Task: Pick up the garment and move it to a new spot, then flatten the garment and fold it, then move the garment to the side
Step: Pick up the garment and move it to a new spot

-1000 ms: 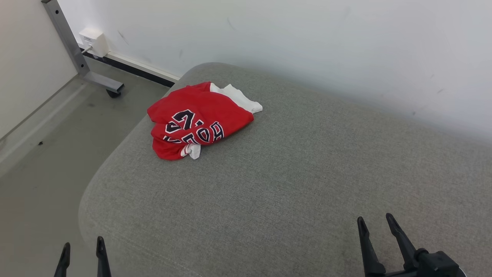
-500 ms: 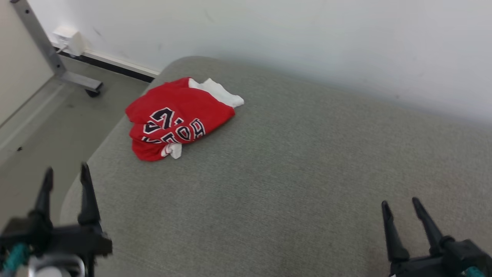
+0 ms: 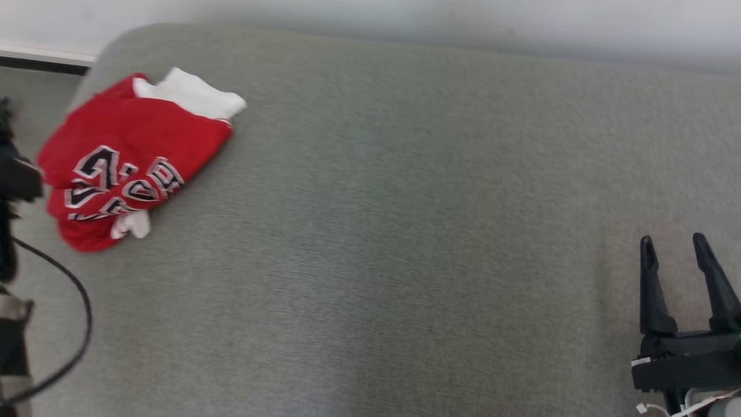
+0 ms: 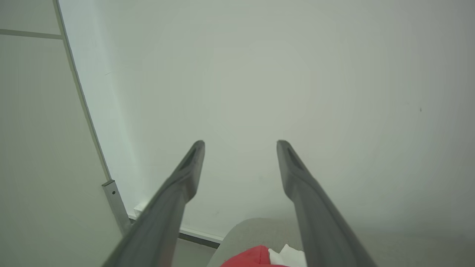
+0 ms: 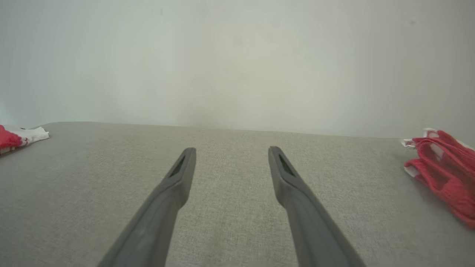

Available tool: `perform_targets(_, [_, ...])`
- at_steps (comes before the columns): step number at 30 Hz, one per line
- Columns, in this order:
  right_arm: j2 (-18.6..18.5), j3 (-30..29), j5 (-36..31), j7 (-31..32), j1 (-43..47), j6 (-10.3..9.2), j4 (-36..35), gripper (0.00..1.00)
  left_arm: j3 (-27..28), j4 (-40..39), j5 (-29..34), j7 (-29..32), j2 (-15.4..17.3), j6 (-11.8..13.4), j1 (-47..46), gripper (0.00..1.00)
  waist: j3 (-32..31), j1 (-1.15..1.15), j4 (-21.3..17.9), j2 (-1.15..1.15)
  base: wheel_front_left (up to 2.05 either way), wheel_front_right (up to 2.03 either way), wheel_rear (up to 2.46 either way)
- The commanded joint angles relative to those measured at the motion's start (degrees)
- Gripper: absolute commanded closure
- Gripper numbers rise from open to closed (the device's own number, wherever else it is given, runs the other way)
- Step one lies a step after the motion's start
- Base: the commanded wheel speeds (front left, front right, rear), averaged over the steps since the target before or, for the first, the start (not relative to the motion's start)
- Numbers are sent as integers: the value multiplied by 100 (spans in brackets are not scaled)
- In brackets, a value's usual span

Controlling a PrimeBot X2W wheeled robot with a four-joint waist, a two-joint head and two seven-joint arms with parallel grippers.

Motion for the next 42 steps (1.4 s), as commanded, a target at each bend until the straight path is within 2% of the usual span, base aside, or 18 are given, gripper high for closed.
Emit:
perform_targets(1, [-15, -26, 41, -31, -133, -14, -48, 0, 56, 127, -44, 121, 131, 11, -259, 0, 1056, -2, -1036, -1, 0, 0, 0])
perform_targets(7, [-60, -109, 86, -41, -274, -14, -161, 0, 67, 758, -67, 568, 545, -6, -792, 0, 1379, -2, -1324, -1, 0, 0, 0])
perform_targets(9, [-86, -134, 78, -45, -314, -14, -218, 0, 58, 1030, -119, 705, 536, 17, -875, 0, 1424, -2, -1366, -1, 0, 0, 0])
perform_targets(13, [-129, -169, 39, -47, -304, -15, -307, 0, 20, 1685, -116, 1009, 720, 8, -991, 0, 1457, -2, -1404, -1, 0, 0, 0])
perform_targets(26, [-156, -79, -71, 63, -279, -14, -460, 0, -168, 3511, -300, 2435, 889, -38, -1200, 0, 1275, -2, -1425, -1, 0, 0, 0])
perform_targets(30, [-158, -63, -77, 91, -274, -14, -477, 0, -175, 3718, -384, 2578, 889, -54, -1216, 0, 1238, -2, -1434, -1, 0, 0, 0])
perform_targets(31, [-145, -52, -89, 93, -271, -15, -482, 0, -227, 3775, -342, 2585, 906, -57, -1187, 58, 1221, -2, -1440, -1, 0, 0, 0])
perform_targets(32, [-127, -40, -88, 86, -270, -15, -484, 0, -230, 3790, -343, 2465, 923, -41, -1175, 100, 1201, -2, -1444, -1, 0, 0, 0])
perform_targets(38, [-41, -4, -59, 53, -223, -15, -375, 0, -277, 3566, -216, 1324, 990, 147, -1338, 100, 956, -2, -1414, -1, 0, 0, 0])
perform_targets(42, [60, 65, -13, 18, -205, -15, -215, 0, -412, 3306, -92, 618, 1029, 102, -1522, 100, 660, -2, -1386, -1, 0, 0, 0])
